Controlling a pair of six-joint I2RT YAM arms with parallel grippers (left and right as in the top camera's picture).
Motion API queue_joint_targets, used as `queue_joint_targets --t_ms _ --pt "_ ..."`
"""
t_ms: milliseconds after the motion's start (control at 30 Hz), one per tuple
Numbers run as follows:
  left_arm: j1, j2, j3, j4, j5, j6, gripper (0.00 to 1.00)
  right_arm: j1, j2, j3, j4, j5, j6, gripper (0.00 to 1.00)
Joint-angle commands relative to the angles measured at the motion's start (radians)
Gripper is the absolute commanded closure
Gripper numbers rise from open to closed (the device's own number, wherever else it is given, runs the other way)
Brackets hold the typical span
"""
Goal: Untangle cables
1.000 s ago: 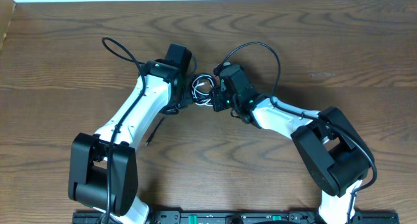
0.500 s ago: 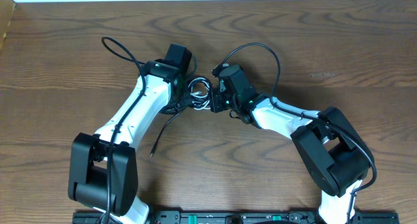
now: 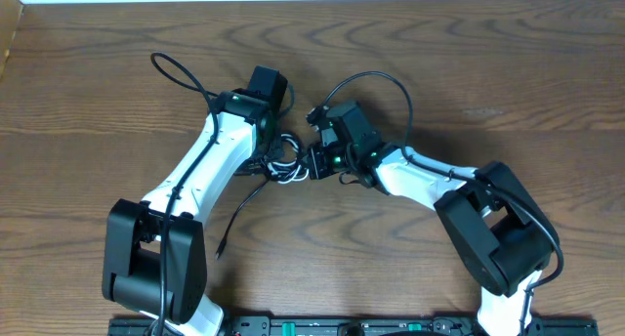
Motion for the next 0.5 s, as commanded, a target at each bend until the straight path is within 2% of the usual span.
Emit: queue_joint_targets --t_ms 0,67,167,233,467 --pt "0.000 0.001 0.000 -0.003 -0.037 -0.002 0.61 0.025 0.008 0.018 0.000 -0.041 0.011 0.99" --pt "0.000 0.001 0.000 -0.003 -0.056 -0.002 0.61 0.029 0.008 0.018 0.000 -0.060 0.011 0.99" --pt "0.000 0.001 0.000 -0.003 -0.058 -0.002 0.50 0.029 0.008 0.018 0.000 -0.066 0.011 0.99" --pt "0.000 0.001 0.000 -0.003 -0.058 -0.002 0.50 0.014 0.004 0.018 0.003 -0.070 0.011 0.99" --pt "0.000 0.005 0.000 -0.004 -0.057 -0.001 0.50 -0.053 -0.015 0.018 0.007 -0.168 0.011 0.79"
